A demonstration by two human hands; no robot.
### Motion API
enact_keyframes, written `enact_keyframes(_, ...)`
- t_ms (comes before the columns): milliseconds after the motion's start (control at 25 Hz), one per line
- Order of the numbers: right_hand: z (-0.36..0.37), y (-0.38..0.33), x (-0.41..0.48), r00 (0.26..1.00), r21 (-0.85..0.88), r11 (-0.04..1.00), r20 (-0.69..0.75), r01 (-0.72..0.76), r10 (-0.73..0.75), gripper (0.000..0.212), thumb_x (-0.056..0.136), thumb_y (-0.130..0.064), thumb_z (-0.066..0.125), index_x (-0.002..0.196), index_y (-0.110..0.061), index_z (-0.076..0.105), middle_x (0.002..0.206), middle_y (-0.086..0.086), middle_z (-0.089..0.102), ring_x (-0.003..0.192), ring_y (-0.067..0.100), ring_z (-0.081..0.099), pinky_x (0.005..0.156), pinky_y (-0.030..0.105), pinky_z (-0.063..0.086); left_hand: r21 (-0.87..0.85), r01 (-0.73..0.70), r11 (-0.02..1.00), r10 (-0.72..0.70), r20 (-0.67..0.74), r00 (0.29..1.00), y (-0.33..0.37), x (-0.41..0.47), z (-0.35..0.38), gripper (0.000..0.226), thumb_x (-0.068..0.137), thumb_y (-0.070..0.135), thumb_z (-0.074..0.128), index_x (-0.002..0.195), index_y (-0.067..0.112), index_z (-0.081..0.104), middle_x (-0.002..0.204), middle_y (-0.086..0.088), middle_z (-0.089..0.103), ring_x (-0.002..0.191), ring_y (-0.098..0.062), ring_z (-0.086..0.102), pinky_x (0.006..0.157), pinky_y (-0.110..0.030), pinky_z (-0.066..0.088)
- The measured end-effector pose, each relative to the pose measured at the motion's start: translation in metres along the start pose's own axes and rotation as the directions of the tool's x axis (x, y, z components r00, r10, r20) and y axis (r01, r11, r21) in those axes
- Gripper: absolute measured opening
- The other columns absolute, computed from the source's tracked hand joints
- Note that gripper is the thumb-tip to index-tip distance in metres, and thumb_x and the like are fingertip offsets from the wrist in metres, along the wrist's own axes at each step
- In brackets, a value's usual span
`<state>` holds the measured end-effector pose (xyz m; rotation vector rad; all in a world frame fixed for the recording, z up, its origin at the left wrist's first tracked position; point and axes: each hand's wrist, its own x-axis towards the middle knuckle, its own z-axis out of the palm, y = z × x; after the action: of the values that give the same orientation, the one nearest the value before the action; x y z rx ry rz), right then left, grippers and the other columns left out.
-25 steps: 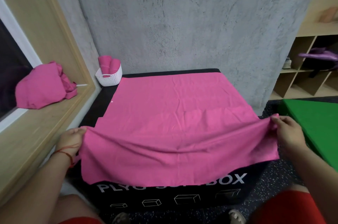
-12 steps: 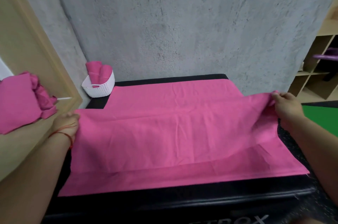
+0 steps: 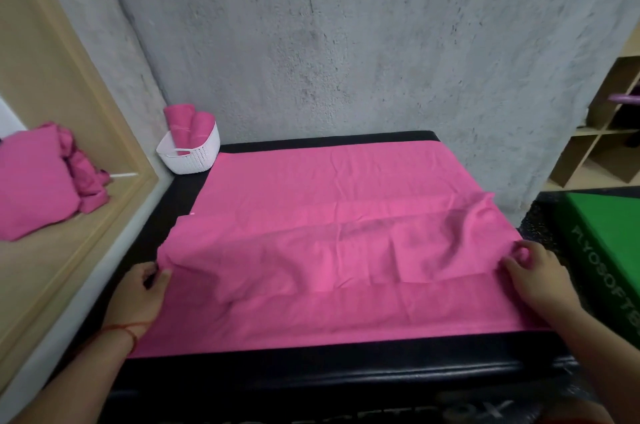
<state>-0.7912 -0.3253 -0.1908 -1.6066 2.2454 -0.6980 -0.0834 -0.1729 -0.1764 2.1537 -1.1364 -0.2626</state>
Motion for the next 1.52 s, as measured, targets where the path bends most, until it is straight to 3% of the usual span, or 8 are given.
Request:
enact_keyframes(240, -0.021, 0.015, -0.037, 0.999, -0.072, 0.997, -0.047, 0.006, -0.01, 0.039, 0.095, -0.03, 0.065, 0.131, -0.016, 0.065, 0.122, 0.024, 0.068, 0.11, 0.049, 0.062, 0.095, 0.056, 0.052, 0.08, 0.126, 0.989, -0.13, 0.046, 0.99, 0.004, -0.04, -0.018, 0.002, 0.084, 0.017, 0.073, 0.085, 0.019, 0.072, 0.082, -0.002, 0.073, 0.081, -0.03, 0.07, 0.076, -0.039, 0.052)
enact_keyframes(360, -0.043, 0.017, -0.052, 0.997, -0.011, 0.998, -0.036, -0.063, 0.063, 0.029, 0.092, -0.032, 0.066, 0.116, -0.017, 0.075, 0.11, 0.019, 0.075, 0.101, 0.044, 0.068, 0.091, 0.053, 0.057, 0.065, 0.172, 0.983, -0.174, 0.024, 0.984, 0.005, -0.056, -0.031, 0.031, 0.072, 0.039, 0.058, 0.073, 0.011, 0.071, 0.061, -0.006, 0.065, 0.067, -0.031, 0.065, 0.065, -0.035, 0.05)
enact_keyframes(600, -0.08, 0.029, -0.046, 0.954, 0.409, 0.862, 0.106, -0.3, 0.282, 0.025, 0.079, -0.005, 0.087, 0.103, -0.01, 0.081, 0.086, 0.014, 0.08, 0.077, 0.029, 0.079, 0.077, 0.041, 0.067, -0.357, 0.285, 0.89, -0.304, 0.003, 0.953, 0.001, -0.064, -0.055, 0.029, 0.08, 0.023, 0.079, 0.108, 0.016, 0.075, 0.1, -0.014, 0.076, 0.093, -0.031, 0.071, 0.092, -0.044, 0.056)
enact_keyframes(680, -0.092, 0.035, -0.043, 0.947, 0.547, 0.775, 0.13, -0.316, 0.295, 0.017, 0.085, 0.005, 0.077, 0.094, -0.009, 0.079, 0.08, 0.016, 0.078, 0.072, 0.031, 0.078, 0.063, 0.039, 0.067, -0.453, 0.284, 0.845, -0.324, -0.012, 0.946, 0.012, -0.077, -0.07, 0.021, 0.089, 0.005, 0.073, 0.103, 0.02, 0.07, 0.095, -0.013, 0.071, 0.081, -0.022, 0.064, 0.079, -0.035, 0.052)
enact_keyframes(760, -0.095, 0.047, -0.039, 0.94, 0.61, 0.724, 0.113, -0.322, 0.323, 0.015, 0.087, -0.005, 0.069, 0.091, -0.012, 0.082, 0.092, 0.013, 0.08, 0.087, 0.033, 0.077, 0.087, 0.048, 0.066, -0.489, 0.291, 0.823, -0.342, -0.016, 0.94, 0.011, -0.085, -0.077, 0.027, 0.093, -0.004, 0.066, 0.093, 0.023, 0.064, 0.09, -0.007, 0.065, 0.075, -0.014, 0.058, 0.069, -0.029, 0.046)
enact_keyframes(880, -0.094, 0.061, -0.05, 0.951, 0.603, 0.741, 0.108, -0.295, 0.291, 0.02, 0.092, -0.011, 0.057, 0.096, -0.014, 0.077, 0.11, 0.012, 0.076, 0.103, 0.031, 0.067, 0.107, 0.045, 0.05, -0.42, 0.336, 0.843, -0.356, 0.032, 0.934, 0.004, -0.101, -0.08, 0.024, 0.086, 0.003, 0.073, 0.105, 0.016, 0.066, 0.098, -0.015, 0.067, 0.074, -0.015, 0.065, 0.072, -0.03, 0.053)
enact_keyframes(1320, -0.104, 0.06, -0.083, 0.964, 0.339, 0.914, 0.216, -0.225, 0.157, 0.02, 0.095, 0.016, 0.06, 0.102, 0.0, 0.07, 0.073, 0.024, 0.072, 0.064, 0.03, 0.066, 0.045, 0.021, 0.057, 0.14, 0.257, 0.956, -0.269, 0.079, 0.96, -0.062, -0.085, -0.079, 0.027, 0.06, 0.031, 0.053, 0.069, 0.012, 0.069, 0.066, -0.005, 0.069, 0.074, -0.034, 0.068, 0.069, -0.038, 0.052)
enact_keyframes(1520, -0.094, 0.061, -0.075, 0.96, 0.064, 0.98, 0.222, -0.189, 0.171, 0.027, 0.092, 0.004, 0.057, 0.092, -0.01, 0.08, 0.08, 0.014, 0.078, 0.068, 0.034, 0.075, 0.082, 0.046, 0.063, 0.312, 0.218, 0.925, -0.261, 0.103, 0.96, -0.031, -0.098, -0.082, 0.018, 0.097, 0.013, 0.059, 0.09, 0.001, 0.071, 0.094, -0.022, 0.072, 0.095, -0.038, 0.068, 0.081, -0.039, 0.05)
